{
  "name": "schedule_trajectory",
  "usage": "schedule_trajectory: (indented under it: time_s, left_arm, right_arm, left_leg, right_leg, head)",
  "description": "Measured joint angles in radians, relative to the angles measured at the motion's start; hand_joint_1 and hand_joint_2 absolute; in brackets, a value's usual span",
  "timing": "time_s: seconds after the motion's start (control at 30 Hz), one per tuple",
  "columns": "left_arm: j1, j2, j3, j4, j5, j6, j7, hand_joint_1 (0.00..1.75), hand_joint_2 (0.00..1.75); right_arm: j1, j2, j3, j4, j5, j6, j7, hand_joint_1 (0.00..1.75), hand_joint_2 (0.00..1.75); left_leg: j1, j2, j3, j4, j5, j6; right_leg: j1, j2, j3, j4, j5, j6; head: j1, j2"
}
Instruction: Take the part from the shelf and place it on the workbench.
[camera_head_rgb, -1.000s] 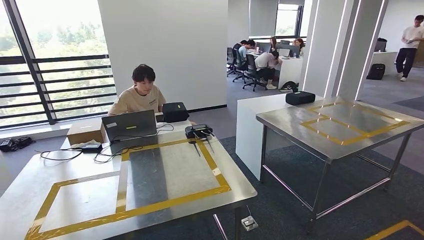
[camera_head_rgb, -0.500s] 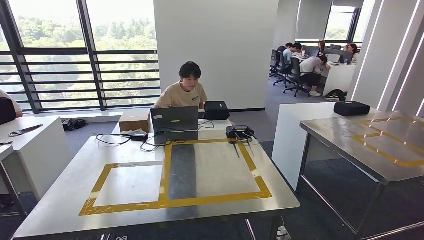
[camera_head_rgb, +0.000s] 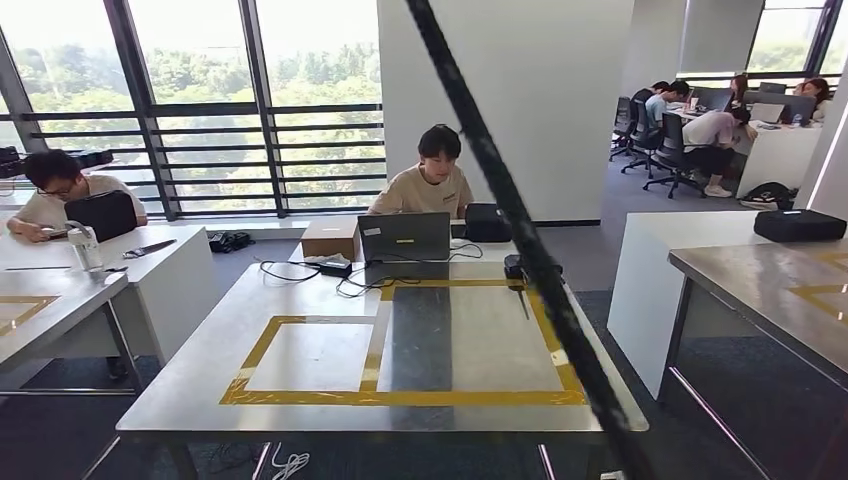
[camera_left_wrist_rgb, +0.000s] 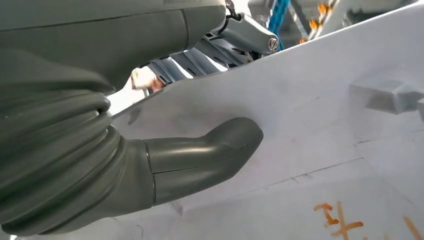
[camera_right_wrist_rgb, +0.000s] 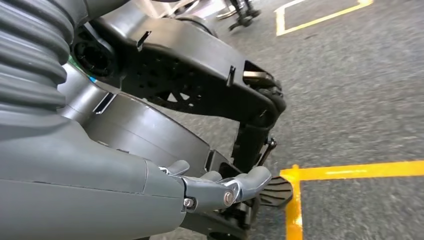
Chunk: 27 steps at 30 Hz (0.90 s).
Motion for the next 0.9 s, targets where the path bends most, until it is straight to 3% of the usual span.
schedule_trajectory:
  time_s: [0.03,0.1,0.17,0.27,0.33,0.4,0.43,0.47,0.5,0.53,0.6,0.63,0.7,0.8,0.87,0.9]
  left_arm:
    - [0.0,0.0,0.0,0.001,0.001,0.001,0.001,1.75,1.75]
    - [-0.004,0.001,0.002,0.004,0.014,0.009,0.006,1.75,1.75]
    - [-0.013,0.007,0.008,0.017,0.04,0.019,0.009,1.75,1.75]
    - [-0.022,0.017,0.02,0.044,0.06,0.023,0.002,1.75,1.75]
    - [-0.033,0.019,0.024,0.056,0.061,0.024,-0.002,1.75,1.75]
    - [-0.045,0.019,0.025,0.066,0.061,0.024,-0.003,1.75,1.75]
    - [-0.049,0.019,0.025,0.071,0.061,0.024,-0.002,1.75,1.75]
    - [-0.052,0.019,0.025,0.078,0.061,0.024,-0.002,1.75,1.75]
    - [-0.056,0.019,0.025,0.084,0.06,0.023,-0.001,1.75,1.75]
    - [-0.061,0.018,0.025,0.091,0.06,0.023,0.001,1.75,1.75]
    - [-0.072,0.018,0.024,0.103,0.058,0.022,0.003,1.75,1.75]
    - [-0.077,0.018,0.024,0.109,0.057,0.022,0.003,1.75,1.75]
    - [-0.083,0.019,0.024,0.119,0.055,0.022,0.004,1.75,1.75]
    - [-0.085,0.022,0.023,0.129,0.054,0.02,0.004,1.75,1.75]
    - [-0.089,0.025,0.023,0.134,0.054,0.019,0.002,1.75,1.75]
    - [-0.09,0.026,0.022,0.138,0.054,0.019,0.002,1.75,1.75]
  right_arm:
    - [-0.001,0.0,0.0,0.0,-0.001,-0.001,0.0,0.0,1.75]
    - [-0.004,0.0,-0.002,0.0,-0.013,-0.008,0.005,0.0,1.75]
    - [-0.008,0.001,-0.009,0.0,-0.031,-0.02,0.013,0.0,1.75]
    - [-0.011,0.003,-0.017,0.0,-0.041,-0.029,0.018,0.0,1.75]
    - [-0.012,0.003,-0.018,0.0,-0.042,-0.03,0.018,0.0,1.75]
    - [-0.01,0.003,-0.019,0.0,-0.042,-0.031,0.018,0.0,1.75]
    - [-0.007,0.003,-0.019,0.0,-0.042,-0.031,0.019,0.0,1.75]
    - [-0.005,0.003,-0.02,0.0,-0.042,-0.031,0.019,0.0,1.75]
    - [-0.003,0.003,-0.02,0.0,-0.042,-0.031,0.02,0.0,1.75]
    - [-0.003,0.003,-0.021,0.0,-0.042,-0.031,0.019,0.0,1.75]
    - [-0.003,0.003,-0.023,0.0,-0.043,-0.03,0.019,0.0,1.75]
    - [-0.004,0.003,-0.023,0.0,-0.043,-0.03,0.019,0.0,1.75]
    - [-0.004,0.003,-0.023,0.0,-0.043,-0.03,0.02,0.0,1.75]
    - [-0.004,0.003,-0.024,0.0,-0.045,-0.032,0.023,0.0,1.75]
    - [-0.005,0.003,-0.026,0.0,-0.046,-0.033,0.025,0.0,1.75]
    - [-0.005,0.004,-0.027,0.0,-0.046,-0.033,0.026,0.0,1.75]
  left_leg:
    - [0.0,0.003,0.026,-0.036,0.021,0.001]
    - [-0.002,0.016,0.109,-0.165,0.066,0.006]
    - [-0.007,0.024,0.156,-0.246,0.078,0.02]
    - [-0.009,0.016,0.159,-0.258,0.074,0.041]
    - [-0.003,0.011,0.161,-0.262,0.076,0.052]
    - [-0.002,0.008,0.162,-0.263,0.075,0.061]
    - [-0.002,0.005,0.161,-0.263,0.074,0.063]
    - [-0.002,0.001,0.162,-0.262,0.072,0.064]
    - [-0.002,-0.004,0.163,-0.261,0.07,0.063]
    - [-0.002,-0.009,0.166,-0.261,0.068,0.061]
    - [-0.001,-0.018,0.173,-0.259,0.062,0.054]
    - [-0.002,-0.021,0.174,-0.258,0.058,0.049]
    - [-0.003,-0.026,0.175,-0.26,0.053,0.036]
    - [0.0,-0.023,0.18,-0.26,0.044,0.017]
    - [0.0,-0.011,0.152,-0.193,0.017,0.01]
    - [0.0,-0.006,0.115,-0.129,-0.005,0.009]
  right_leg:
    - [0.0,-0.011,0.0,0.001,-0.001,0.001]
    - [0.002,-0.029,0.0,0.005,-0.006,0.008]
    - [0.007,-0.04,-0.002,0.009,-0.01,0.017]
    - [0.007,-0.042,-0.001,0.011,-0.015,0.033]
    - [0.004,-0.003,-0.019,0.053,-0.039,0.045]
    - [-0.001,0.039,-0.081,0.17,-0.092,0.053]
    - [-0.002,0.046,-0.119,0.236,-0.114,0.055]
    - [-0.004,0.048,-0.149,0.283,-0.121,0.056]
    - [-0.005,0.048,-0.162,0.292,-0.108,0.056]
    - [-0.007,0.048,-0.156,0.262,-0.077,0.056]
    - [-0.009,0.052,-0.106,0.129,0.001,0.052]
    - [-0.008,0.055,-0.082,0.072,0.023,0.05]
    - [-0.005,0.058,-0.064,0.024,0.026,0.042]
    - [-0.005,0.055,-0.049,0.014,0.021,0.022]
    - [-0.008,0.053,-0.027,0.006,0.016,0.008]
    - [-0.007,0.051,-0.019,0.005,0.011,0.003]
  head:
    - [0.0,0.0]
    - [0.0,0.0]
    - [0.002,0.0]
    - [0.004,0.0]
    - [0.005,0.0]
    - [0.007,0.0]
    - [0.008,0.0]
    - [0.008,0.0]
    - [0.008,0.0]
    - [0.008,0.0]
    - [0.009,0.0]
    - [0.009,0.0]
    - [0.008,0.0]
    - [0.007,0.0]
    - [0.005,0.0]
    - [0.004,0.0]
